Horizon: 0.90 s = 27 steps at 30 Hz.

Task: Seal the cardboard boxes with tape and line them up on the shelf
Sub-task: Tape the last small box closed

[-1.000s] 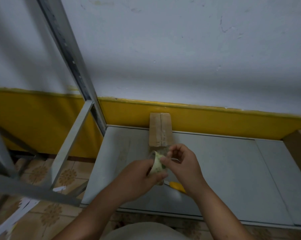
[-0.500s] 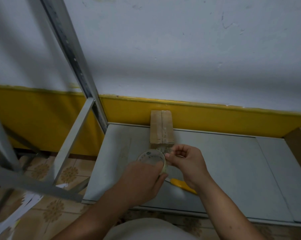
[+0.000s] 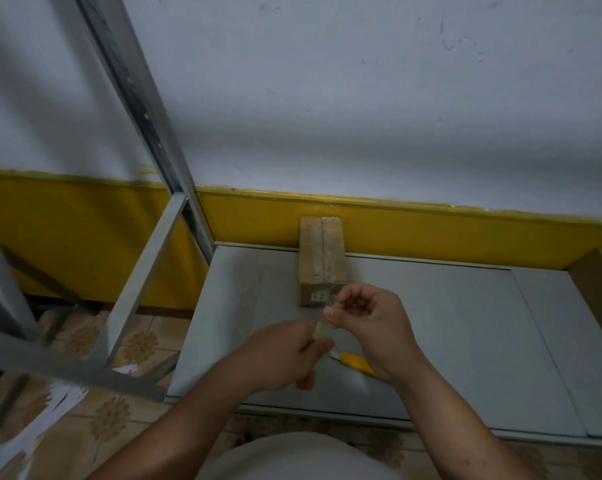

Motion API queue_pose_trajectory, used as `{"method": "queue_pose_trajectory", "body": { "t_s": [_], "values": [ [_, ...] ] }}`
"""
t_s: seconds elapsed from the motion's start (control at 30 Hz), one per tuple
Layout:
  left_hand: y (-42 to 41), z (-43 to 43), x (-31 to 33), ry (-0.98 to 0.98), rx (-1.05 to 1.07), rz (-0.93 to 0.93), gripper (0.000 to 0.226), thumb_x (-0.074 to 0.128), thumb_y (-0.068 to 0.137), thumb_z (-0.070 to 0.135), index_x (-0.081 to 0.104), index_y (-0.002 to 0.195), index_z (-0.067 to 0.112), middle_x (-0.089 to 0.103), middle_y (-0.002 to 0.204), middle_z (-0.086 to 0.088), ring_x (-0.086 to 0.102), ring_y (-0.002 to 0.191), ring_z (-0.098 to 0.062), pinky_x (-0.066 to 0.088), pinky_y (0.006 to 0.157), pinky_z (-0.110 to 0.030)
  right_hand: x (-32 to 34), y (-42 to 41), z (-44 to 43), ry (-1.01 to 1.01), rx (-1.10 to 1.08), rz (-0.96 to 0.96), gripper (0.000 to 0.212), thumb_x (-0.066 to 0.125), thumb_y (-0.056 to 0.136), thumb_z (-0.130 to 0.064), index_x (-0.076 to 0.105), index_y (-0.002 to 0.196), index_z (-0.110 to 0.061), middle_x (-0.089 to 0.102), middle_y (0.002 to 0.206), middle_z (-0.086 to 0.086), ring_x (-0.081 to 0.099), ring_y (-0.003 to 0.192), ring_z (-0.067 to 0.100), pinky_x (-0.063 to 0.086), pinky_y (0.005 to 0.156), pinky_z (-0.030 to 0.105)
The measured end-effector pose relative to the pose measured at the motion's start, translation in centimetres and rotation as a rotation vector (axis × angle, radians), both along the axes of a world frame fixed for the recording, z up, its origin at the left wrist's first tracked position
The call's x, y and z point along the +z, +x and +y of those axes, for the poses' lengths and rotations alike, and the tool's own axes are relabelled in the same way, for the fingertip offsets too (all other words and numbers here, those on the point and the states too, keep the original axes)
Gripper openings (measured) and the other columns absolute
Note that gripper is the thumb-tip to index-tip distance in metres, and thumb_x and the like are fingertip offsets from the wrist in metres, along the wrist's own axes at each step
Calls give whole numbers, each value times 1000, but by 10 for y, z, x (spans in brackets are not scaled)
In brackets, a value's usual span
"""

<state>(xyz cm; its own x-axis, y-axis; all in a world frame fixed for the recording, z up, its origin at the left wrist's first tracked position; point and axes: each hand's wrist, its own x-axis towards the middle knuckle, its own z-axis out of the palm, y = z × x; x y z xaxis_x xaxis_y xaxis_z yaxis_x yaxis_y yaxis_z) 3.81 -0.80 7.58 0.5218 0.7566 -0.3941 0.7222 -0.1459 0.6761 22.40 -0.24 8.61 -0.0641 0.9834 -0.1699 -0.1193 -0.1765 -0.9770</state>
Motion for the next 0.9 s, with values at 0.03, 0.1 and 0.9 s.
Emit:
{"method": "queue_pose_trajectory", "body": {
  "t_s": [0.03,0.1,0.9],
  "values": [
    [-1,3,1,-100,12,-61,59,41,111,52,72,98,5,78,75,-1,73,69,-14,56,75,-31,0,0,-1,1,5,15,18,79,79,10,66,88,3,66,76,10,65,74,18,57,73,28],
    [-6,9,3,-238,28,-181,64,44,110,52,69,96,-5,78,76,-10,75,70,-22,55,71,-26,1,2,0,-10,10,51,20,80,78,9,65,90,2,66,78,10,65,76,19,57,74,28],
    [-4,10,5,-91,241,-380,60,50,112,39,70,76,-5,74,66,-13,73,62,-25,61,71,-35,38,12,41,-19,-239,299,40,85,59,-9,66,95,-4,70,79,8,72,75,19,59,65,25]
  ]
}}
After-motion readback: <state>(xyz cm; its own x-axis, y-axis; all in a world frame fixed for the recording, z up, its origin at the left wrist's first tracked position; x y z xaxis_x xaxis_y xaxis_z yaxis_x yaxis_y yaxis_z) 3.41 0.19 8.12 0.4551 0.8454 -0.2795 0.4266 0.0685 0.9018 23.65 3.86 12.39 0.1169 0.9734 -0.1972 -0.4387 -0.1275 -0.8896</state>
